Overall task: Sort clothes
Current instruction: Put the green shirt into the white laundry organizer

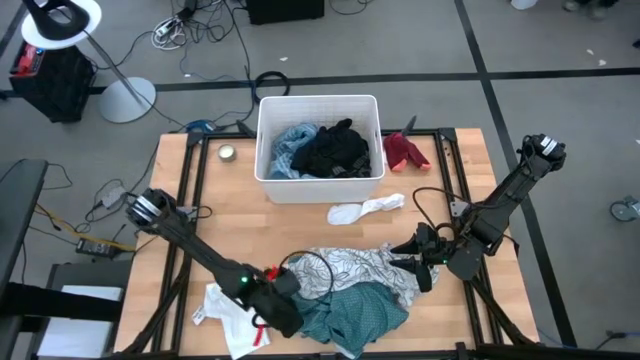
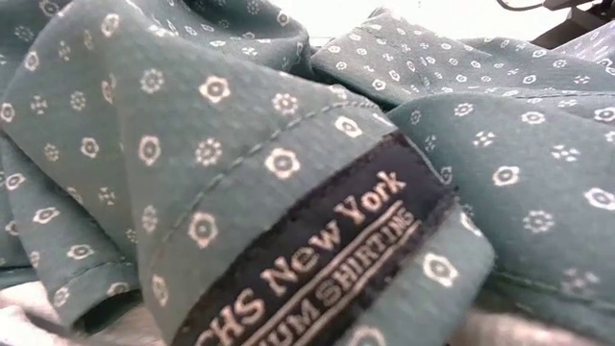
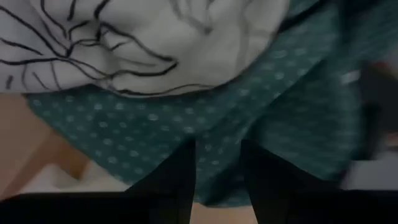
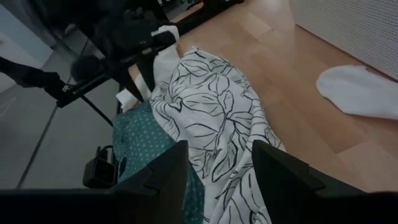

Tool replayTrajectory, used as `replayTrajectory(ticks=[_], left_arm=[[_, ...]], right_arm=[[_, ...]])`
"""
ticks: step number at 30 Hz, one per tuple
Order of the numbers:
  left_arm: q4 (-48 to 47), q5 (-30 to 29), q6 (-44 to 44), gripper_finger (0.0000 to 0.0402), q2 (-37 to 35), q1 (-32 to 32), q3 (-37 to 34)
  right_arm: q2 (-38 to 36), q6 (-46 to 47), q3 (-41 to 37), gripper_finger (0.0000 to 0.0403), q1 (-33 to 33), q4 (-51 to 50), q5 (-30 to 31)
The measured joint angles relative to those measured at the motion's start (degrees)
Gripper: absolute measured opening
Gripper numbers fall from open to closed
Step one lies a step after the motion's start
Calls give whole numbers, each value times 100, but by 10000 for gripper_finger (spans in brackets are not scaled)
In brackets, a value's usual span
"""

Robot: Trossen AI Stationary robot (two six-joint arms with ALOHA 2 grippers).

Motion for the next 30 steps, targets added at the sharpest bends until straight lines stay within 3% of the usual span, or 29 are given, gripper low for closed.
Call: replayTrajectory(ticks=[7,14,20,25,30], left_arm=[[-705,6,712,131,794,4,787],[-596,181,792,122,1251,18,840],[-633,89,830,13,1137,23,840],[-872,-218,1082,3,814,13,1070],[-1668,-974,1315,2,447,15,1593]], right_arm=[[0,-2,0,181,0,15,4],[0,-3,0,181,0,15,6],[0,-9,0,181,0,11,7],[0,-11,0,181,0,11,9],[0,-9,0,179,0,11,11]])
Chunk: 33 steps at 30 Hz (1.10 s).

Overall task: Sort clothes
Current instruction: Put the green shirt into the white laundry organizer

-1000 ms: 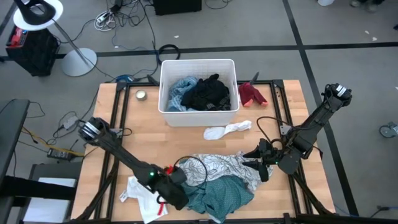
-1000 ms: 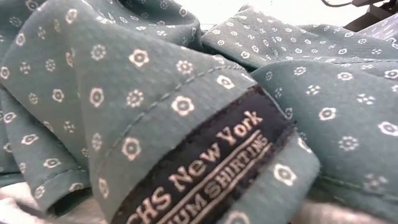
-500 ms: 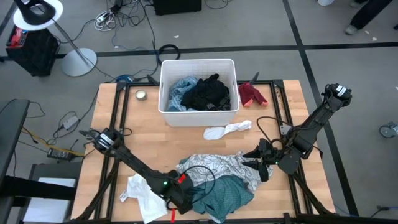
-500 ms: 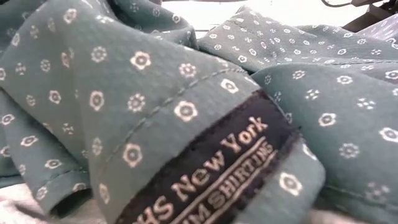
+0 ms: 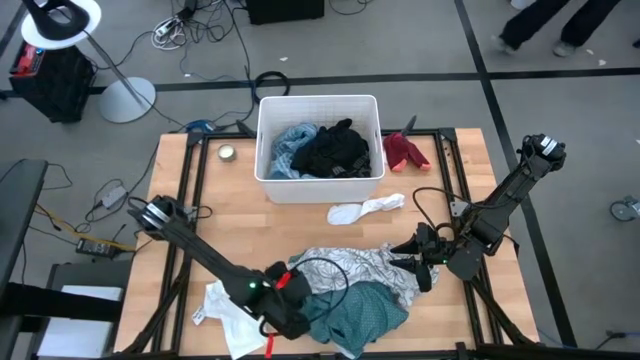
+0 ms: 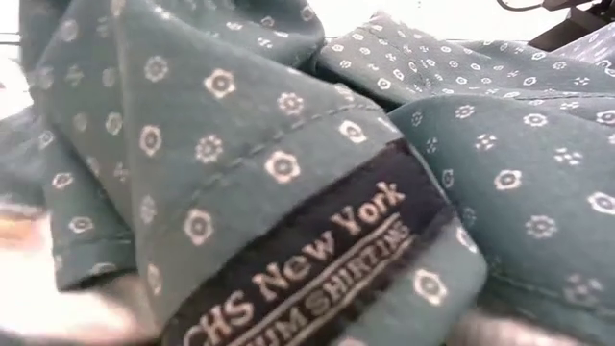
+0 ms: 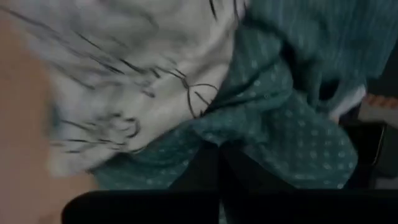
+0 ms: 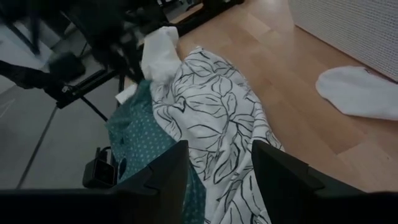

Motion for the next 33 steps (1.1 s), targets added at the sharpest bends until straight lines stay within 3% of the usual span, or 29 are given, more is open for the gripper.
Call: replayTrajectory(ticks=[10,17,25,33], left_arm=[[-1955,-1652,139,0,-635,2,1215],[-2218,-2661,850,0,-838,15,2225],[-2365,-3222,2016,0,-834,154,3291],[-2346,-3253,3566,0,-832,647,4382]], right_arm=[[81,44,2,176,0,68,20],[692,331,2,172,2,90,66],[1275,418,2,172,2,524,241],[1903,565,2,171,2,826,674]])
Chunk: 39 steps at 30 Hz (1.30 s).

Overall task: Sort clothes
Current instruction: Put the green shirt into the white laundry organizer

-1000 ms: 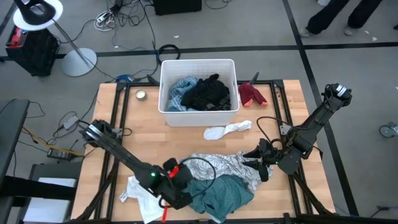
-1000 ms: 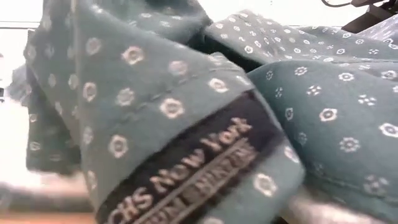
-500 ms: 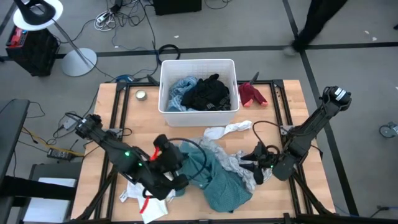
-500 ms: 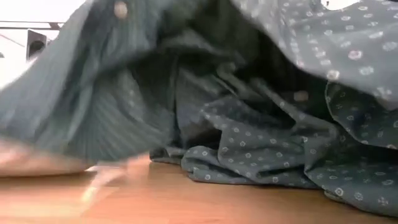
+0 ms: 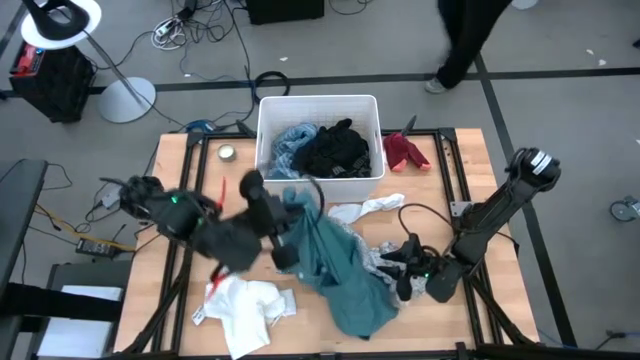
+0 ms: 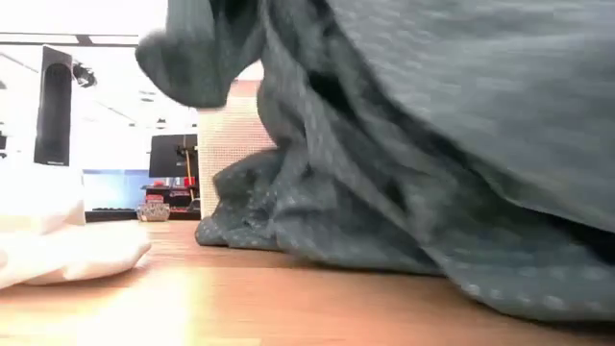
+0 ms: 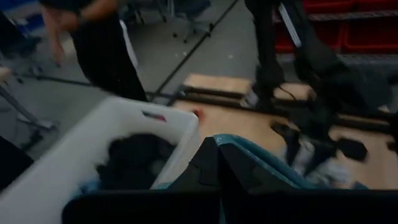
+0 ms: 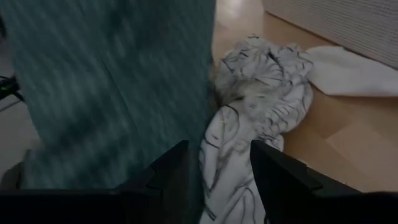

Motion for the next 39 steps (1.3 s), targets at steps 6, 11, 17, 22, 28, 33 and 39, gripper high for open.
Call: replayTrajectory(ticks=[6,11,17,22,28,33,39], left_arm=[[508,13,1390,0,-197,545,325],[1117,78,2261,0,-426,1072,414],[2085,115,3516,0,-579,1643,411],[3382,131,4593,0,-579,2108,404],[5080,552,5598,0,-581,2630,404],[6198,1167,6069,0,-581,3076,402],[7020,1724,6106,0,-579,3584,402]], right_arm=[[307,157,0,171,-15,92,128],[589,139,2,171,-17,286,467],[911,141,2,171,-100,273,945],[1015,149,2,171,-377,292,980],[1015,152,2,171,-642,375,940],[1015,80,2,171,-730,380,917],[1015,-31,2,171,-802,374,911]])
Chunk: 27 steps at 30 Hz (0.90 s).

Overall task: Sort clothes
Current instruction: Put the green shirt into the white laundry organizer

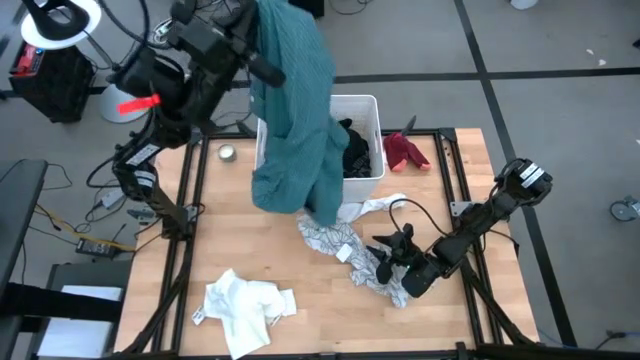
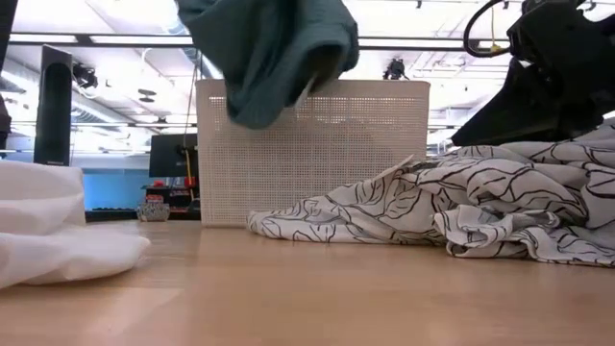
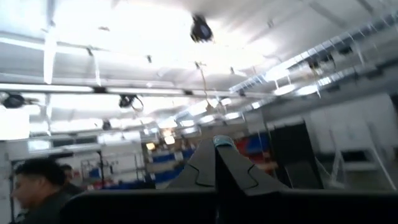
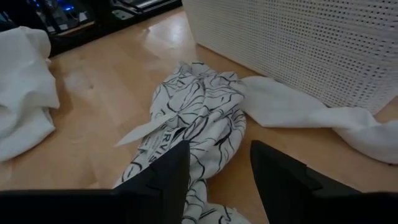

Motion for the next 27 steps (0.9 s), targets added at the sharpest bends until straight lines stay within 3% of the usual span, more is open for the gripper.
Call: replayTrajectory(ticks=[18,24,27], left_arm=[[2250,1469,-25,0,238,947,0],[2216,1504,-211,0,485,1134,0],[1623,1506,-627,0,555,1140,0]], right_arm=[[0,-187,-2,171,2,-9,-15],[0,-196,-4,171,-4,-27,-15],[0,-196,-4,171,-6,-31,-16]])
